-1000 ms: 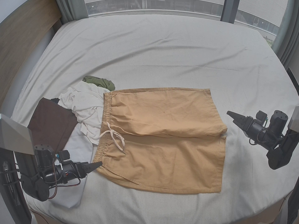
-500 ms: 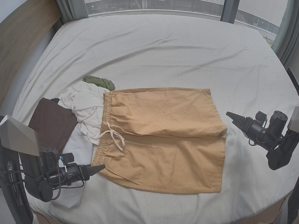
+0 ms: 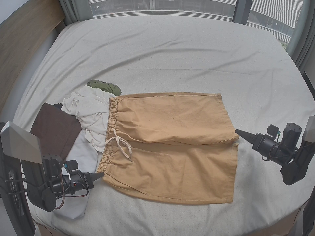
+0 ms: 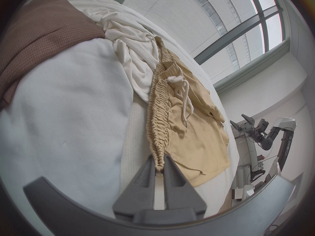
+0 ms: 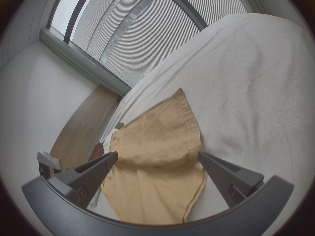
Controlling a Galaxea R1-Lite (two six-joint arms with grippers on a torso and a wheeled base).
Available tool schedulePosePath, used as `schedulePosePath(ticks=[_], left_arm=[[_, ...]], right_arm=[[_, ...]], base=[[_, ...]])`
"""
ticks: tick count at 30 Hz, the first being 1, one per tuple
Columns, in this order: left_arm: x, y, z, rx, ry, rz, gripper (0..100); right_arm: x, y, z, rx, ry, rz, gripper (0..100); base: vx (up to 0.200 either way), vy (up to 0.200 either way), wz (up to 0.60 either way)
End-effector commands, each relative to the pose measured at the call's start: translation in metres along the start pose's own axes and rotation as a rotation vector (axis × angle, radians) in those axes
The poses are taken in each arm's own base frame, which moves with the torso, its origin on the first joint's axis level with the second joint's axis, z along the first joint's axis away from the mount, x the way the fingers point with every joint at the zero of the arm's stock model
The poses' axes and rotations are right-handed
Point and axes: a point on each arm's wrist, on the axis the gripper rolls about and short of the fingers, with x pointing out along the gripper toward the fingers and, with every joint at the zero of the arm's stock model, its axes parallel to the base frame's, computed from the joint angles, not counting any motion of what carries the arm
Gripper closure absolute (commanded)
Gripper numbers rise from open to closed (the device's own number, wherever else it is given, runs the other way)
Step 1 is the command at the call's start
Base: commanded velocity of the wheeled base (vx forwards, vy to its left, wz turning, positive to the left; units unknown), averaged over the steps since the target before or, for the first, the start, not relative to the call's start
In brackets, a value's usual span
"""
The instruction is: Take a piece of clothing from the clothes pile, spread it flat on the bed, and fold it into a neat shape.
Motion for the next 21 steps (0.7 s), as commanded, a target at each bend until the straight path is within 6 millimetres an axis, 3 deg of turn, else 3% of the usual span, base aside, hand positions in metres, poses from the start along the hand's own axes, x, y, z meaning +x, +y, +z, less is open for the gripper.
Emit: schedulePosePath(ticks=[1, 10, 21], left_arm=[[-0.001, -0.001, 0.001, 0.003, -0.002, -0.004, 100], [0.001, -0.003, 0.001, 0.005, -0.001, -0.009, 100], [0.001, -0.002, 0.0, 0.006, 0.0, -0.009, 100]], right_arm=[[-0.008, 0.002, -0.027, -0.028, 0.109, -0.02, 0], [-0.022, -0.006, -0.061, -0.074, 0.253, -0.067, 0], [-0.036, -0.002, -0.08, -0.083, 0.405, -0.09, 0]], base=[[0.0, 0.0, 0.0], [0.0, 0.0, 0.0], [0.0, 0.0, 0.0]])
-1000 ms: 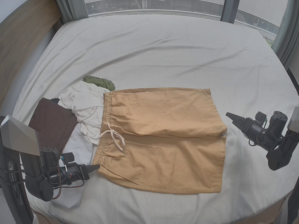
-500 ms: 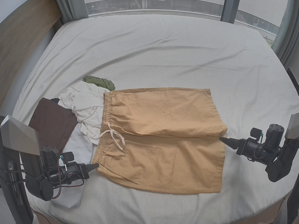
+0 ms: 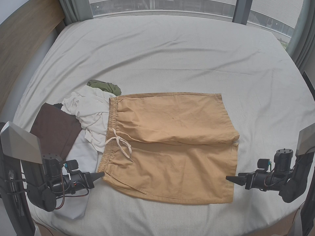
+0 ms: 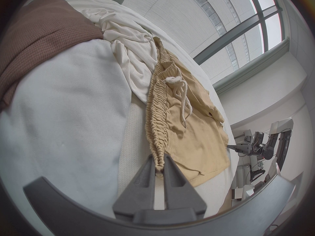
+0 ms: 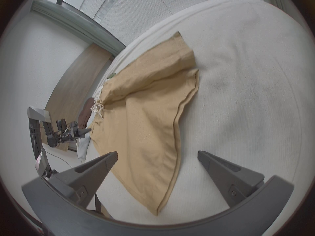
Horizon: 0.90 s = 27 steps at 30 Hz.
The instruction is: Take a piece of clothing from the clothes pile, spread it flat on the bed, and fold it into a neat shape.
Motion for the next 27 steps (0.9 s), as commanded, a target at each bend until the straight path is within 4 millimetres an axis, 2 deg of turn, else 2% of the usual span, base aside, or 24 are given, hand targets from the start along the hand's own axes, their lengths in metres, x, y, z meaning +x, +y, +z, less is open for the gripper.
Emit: schedulePosePath(ticks=[1, 13, 27], left_arm=[[0.0, 0.0, 0.0, 0.002, -0.002, -0.001, 100], [0.0, 0.0, 0.0, 0.0, 0.0, 0.0, 100], [0.0, 0.0, 0.0, 0.001, 0.002, 0.001, 100]], right_arm=[[-0.002, 0.001, -0.006, 0.0, 0.044, -0.005, 0], [0.0, 0.013, -0.02, 0.0, 0.125, 0.027, 0], [0.003, 0.015, -0.035, 0.04, 0.226, 0.029, 0]], base=[[0.0, 0.0, 0.0], [0.0, 0.0, 0.0], [0.0, 0.0, 0.0]])
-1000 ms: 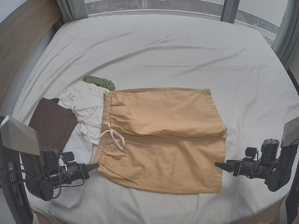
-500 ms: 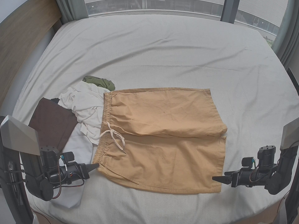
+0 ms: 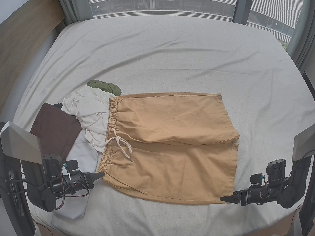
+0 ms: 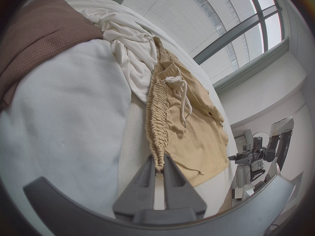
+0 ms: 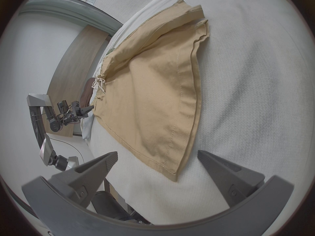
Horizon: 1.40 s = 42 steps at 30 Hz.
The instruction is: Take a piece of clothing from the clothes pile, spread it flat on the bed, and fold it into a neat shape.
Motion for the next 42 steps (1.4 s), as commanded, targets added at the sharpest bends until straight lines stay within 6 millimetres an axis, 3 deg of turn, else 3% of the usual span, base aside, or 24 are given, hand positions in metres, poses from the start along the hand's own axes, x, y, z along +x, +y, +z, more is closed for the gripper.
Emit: schedulePosePath(ticks=[1, 12, 13, 32, 42], left_arm=[[0.0, 0.0, 0.0, 0.0, -0.001, 0.0, 100], [0.0, 0.0, 0.0, 0.0, -0.001, 0.0, 100], [0.0, 0.0, 0.0, 0.0, -0.001, 0.0, 100], [-0.002, -0.001, -0.002, -0.007, 0.008, -0.005, 100], [-0.017, -0.008, -0.02, -0.05, 0.105, -0.043, 100]], right_arm=[[0.004, -0.001, -0.002, 0.005, 0.017, 0.003, 0], [0.007, -0.003, 0.0, 0.008, 0.007, 0.004, 0], [0.007, -0.003, 0.0, 0.009, 0.008, 0.003, 100], [0.005, -0.001, -0.001, 0.011, 0.015, 0.003, 100], [0.001, 0.001, -0.008, 0.02, 0.039, -0.002, 100]], base=[[0.0, 0.0, 0.0], [0.0, 0.0, 0.0], [0.0, 0.0, 0.0], [0.0, 0.0, 0.0], [0.0, 0.0, 0.0]])
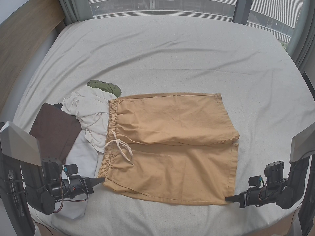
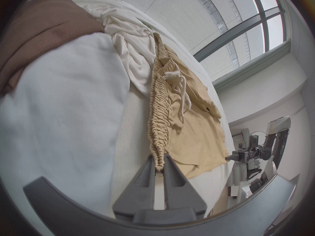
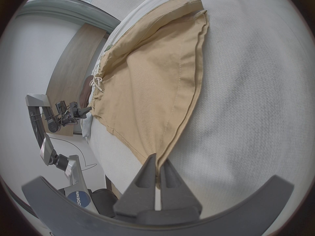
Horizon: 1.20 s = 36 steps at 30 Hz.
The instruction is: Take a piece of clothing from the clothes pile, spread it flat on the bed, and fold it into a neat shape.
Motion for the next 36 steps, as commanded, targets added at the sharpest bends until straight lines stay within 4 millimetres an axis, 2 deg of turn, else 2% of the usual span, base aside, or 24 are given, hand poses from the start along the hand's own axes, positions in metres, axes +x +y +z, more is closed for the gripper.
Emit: schedulePosePath(ticks=[1, 12, 21, 36], left_arm=[[-0.005, -0.002, -0.007, -0.021, 0.033, -0.011, 100], [-0.014, -0.004, -0.017, -0.045, 0.079, -0.012, 100], [-0.018, 0.009, -0.032, 0.004, 0.132, 0.029, 100], [-0.017, 0.015, -0.044, 0.042, 0.19, 0.034, 100]], right_arm=[[-0.003, 0.002, -0.004, 0.004, 0.013, -0.001, 100], [-0.009, 0.004, -0.011, 0.009, 0.039, -0.006, 100], [-0.013, 0.001, -0.02, -0.015, 0.114, -0.025, 100], [-0.017, 0.002, -0.025, -0.034, 0.165, -0.028, 100]], base=[[0.0, 0.0, 0.0], [0.0, 0.0, 0.0], [0.0, 0.0, 0.0], [0.0, 0.0, 0.0]])
